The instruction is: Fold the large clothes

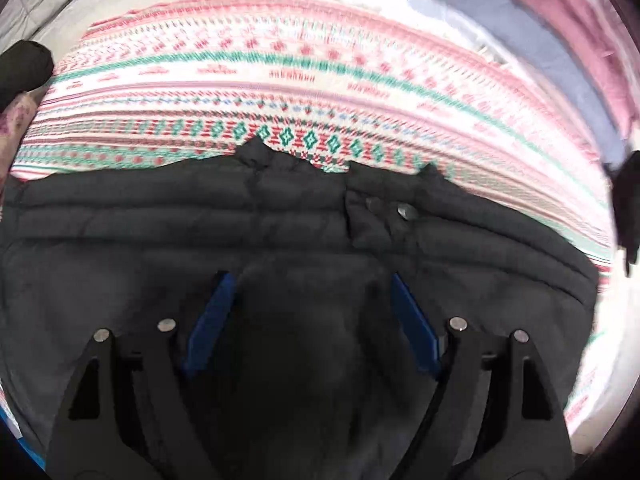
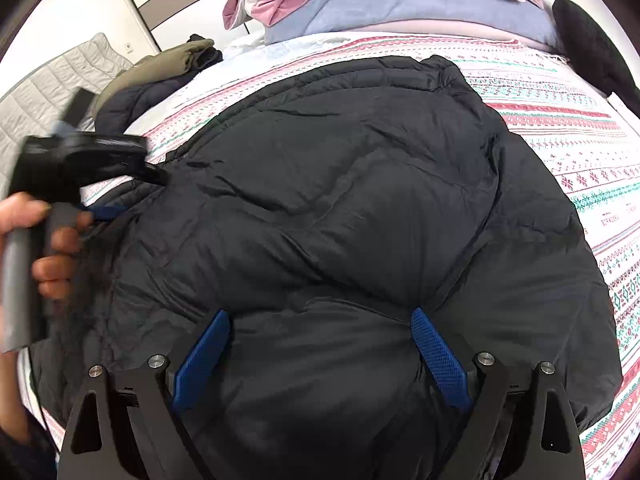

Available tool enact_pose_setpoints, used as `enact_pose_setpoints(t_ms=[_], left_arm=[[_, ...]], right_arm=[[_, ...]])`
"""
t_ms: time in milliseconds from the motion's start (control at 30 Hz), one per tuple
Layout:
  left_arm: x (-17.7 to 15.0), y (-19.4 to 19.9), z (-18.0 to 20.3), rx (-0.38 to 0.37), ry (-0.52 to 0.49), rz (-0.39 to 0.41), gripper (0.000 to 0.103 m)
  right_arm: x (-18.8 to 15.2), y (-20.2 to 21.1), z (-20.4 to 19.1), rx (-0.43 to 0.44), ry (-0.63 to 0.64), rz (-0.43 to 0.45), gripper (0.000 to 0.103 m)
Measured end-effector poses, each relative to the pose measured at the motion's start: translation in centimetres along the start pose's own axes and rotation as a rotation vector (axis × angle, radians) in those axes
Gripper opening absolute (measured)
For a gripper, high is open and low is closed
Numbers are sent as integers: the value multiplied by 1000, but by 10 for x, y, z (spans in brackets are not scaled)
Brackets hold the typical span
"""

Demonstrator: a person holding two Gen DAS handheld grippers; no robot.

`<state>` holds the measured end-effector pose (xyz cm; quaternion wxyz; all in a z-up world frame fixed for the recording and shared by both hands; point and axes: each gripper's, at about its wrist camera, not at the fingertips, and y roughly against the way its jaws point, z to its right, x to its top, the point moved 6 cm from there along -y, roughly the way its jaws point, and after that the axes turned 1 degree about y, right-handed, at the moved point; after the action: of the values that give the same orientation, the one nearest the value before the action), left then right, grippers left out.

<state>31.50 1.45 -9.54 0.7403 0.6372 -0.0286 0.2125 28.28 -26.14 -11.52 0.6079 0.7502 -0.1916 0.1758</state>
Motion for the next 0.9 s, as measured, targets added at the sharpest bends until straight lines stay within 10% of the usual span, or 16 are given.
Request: enact_pose_setpoints(t_ms=[200, 367, 533, 900], left_arm=[[-99, 77, -29, -11, -199, 150, 80], [-173, 53, -47, 111, -329, 152, 81], [-183, 38, -43, 221, -367, 194, 82], [-181, 31, -66, 202, -350, 225, 87]], right_arm=[[2, -1, -3, -8, 3, -2, 94], [1, -3, -7, -15, 5, -2, 94], [-2, -6, -12, -23, 39, 0, 94], [0, -9, -17, -23, 60, -5, 101]])
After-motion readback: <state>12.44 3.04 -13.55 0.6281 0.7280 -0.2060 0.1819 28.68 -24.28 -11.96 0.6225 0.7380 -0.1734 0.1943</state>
